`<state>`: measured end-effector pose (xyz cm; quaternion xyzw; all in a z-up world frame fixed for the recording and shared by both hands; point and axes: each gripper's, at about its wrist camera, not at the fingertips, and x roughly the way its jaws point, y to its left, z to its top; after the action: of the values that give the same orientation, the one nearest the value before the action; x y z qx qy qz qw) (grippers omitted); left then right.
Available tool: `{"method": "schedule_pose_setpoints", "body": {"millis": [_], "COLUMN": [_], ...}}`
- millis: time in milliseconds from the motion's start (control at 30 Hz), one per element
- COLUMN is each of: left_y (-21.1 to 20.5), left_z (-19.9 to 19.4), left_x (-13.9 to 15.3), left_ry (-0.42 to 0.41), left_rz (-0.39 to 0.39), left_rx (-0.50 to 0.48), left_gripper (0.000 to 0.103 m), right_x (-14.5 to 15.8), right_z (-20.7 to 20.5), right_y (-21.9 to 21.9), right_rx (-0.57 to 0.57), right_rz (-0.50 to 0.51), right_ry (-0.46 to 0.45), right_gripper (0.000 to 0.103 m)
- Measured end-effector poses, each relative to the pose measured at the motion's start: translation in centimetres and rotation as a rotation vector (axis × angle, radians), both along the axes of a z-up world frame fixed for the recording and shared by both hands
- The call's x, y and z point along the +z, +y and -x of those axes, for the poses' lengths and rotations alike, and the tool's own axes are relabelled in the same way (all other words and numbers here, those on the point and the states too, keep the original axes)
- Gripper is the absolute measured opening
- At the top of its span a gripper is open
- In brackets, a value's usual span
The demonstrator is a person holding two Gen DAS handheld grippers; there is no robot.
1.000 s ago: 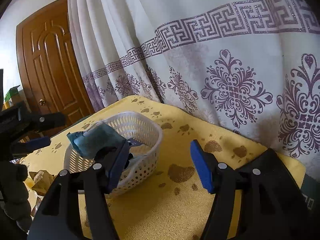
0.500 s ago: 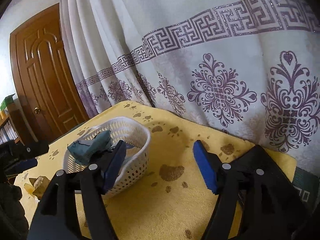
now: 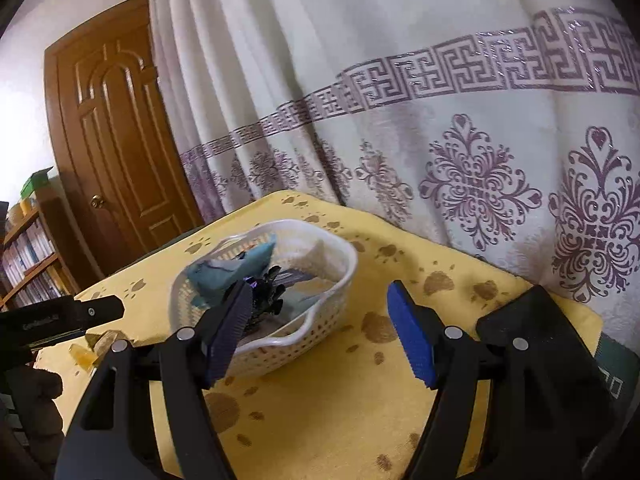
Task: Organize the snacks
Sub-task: 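Lower the blue pastry packet into the basket and open the left tool, then move the right tool to the brown paper bag while the left tool approaches the yellow jelly cup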
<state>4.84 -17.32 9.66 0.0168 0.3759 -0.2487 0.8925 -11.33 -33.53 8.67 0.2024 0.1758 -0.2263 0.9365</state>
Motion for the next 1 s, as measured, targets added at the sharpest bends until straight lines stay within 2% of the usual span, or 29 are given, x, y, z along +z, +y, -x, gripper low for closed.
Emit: {"method": "schedule_pose_setpoints", "body": {"millis": [333, 500, 733, 1000], "left_y": [2.5, 4.5, 9.9, 16.8], "left_z": [0.9, 1.0, 0.9, 0.1], "left_x": [0.3, 0.5, 0.1, -0.9], "left_ry": [-0.038, -0.033, -0.014, 0.024], "left_rz": [-0.023, 0.004, 0.039, 0.082], "left_rx": [0.040, 0.063, 0.156, 0.306], "left_gripper": [0.096, 0.096, 0.096, 0.096], "right_x": [1.0, 1.2, 1.1, 0.7], "right_z": [-0.2, -0.8, -1.6, -3.1], "right_y": [2.9, 4.4, 6.2, 8.9], "right_rx": [0.058, 0.097, 0.155, 0.276], "right_rz": [0.031, 0.048, 0.054, 0.062], "right_ry": [0.002, 0.014, 0.032, 0.077], "right_gripper": [0.072, 0.072, 0.072, 0.072]}}
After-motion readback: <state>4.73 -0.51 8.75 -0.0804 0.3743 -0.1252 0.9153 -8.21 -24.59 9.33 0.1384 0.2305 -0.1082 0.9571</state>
